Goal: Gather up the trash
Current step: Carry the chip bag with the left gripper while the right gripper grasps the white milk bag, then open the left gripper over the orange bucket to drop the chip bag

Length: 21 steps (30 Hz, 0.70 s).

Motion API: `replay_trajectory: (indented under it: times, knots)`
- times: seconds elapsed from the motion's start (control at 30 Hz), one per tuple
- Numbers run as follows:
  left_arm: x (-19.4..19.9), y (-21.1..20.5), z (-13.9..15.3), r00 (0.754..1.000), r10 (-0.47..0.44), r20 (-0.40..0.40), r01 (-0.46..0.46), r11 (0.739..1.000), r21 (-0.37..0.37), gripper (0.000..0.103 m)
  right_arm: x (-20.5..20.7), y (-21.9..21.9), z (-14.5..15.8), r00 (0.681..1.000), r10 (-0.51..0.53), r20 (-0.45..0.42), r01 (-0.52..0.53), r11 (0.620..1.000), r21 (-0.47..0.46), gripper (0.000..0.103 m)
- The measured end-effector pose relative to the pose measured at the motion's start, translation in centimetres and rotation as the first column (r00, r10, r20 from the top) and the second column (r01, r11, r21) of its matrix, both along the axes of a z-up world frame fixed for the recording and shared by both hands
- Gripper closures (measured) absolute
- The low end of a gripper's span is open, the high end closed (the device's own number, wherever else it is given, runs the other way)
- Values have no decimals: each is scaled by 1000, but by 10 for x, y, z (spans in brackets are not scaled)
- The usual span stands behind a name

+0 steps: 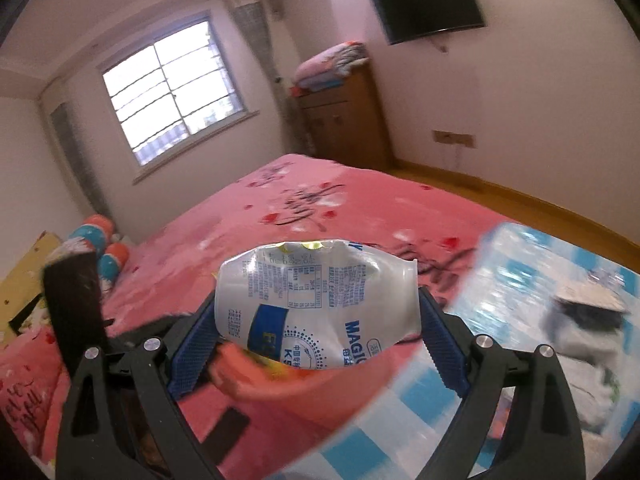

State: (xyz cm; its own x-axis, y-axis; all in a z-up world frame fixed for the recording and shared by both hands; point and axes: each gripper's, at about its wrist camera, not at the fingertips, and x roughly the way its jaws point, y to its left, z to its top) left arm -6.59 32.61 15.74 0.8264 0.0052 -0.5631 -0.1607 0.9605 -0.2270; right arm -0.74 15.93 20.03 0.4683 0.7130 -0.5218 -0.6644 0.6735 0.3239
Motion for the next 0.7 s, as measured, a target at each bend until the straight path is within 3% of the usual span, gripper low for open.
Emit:
replay_trajectory:
  times: [0.13, 0.2, 0.23, 0.37, 0.47, 0.6, 0.7]
  knots:
    - [11, 24, -16, 996, 76, -47, -77, 997, -23, 67, 14, 40, -13, 999, 43, 4, -43, 999, -33, 11]
    - [12, 31, -23, 993, 99, -63, -101, 994, -40, 59, 19, 48, -23, 999, 45, -11, -46, 998, -40, 7]
    - [7, 32, -26, 992, 112, -56, -114, 993, -43, 49, 21, 49, -28, 999, 30, -13, -30, 999, -45, 6]
    - [-1, 35, -24, 989, 147, -5, -147, 989, -6, 27, 29, 39, -40, 998, -7, -67, 8, 1000, 7, 6]
    - [-5, 32, -18, 988, 147, 39, -147, 989, -3, 17, 29, 25, -41, 997, -36, -75, 40, 998, 42, 6]
    - [-15, 30, -13, 979, 178, 96, -176, 984, -21, 14, 20, 3, -40, 994, -76, -74, 81, 994, 66, 6]
    - [-21, 28, -16, 980, 154, 129, -148, 988, -52, 14, 10, -15, -43, 992, -114, -62, 118, 991, 65, 6]
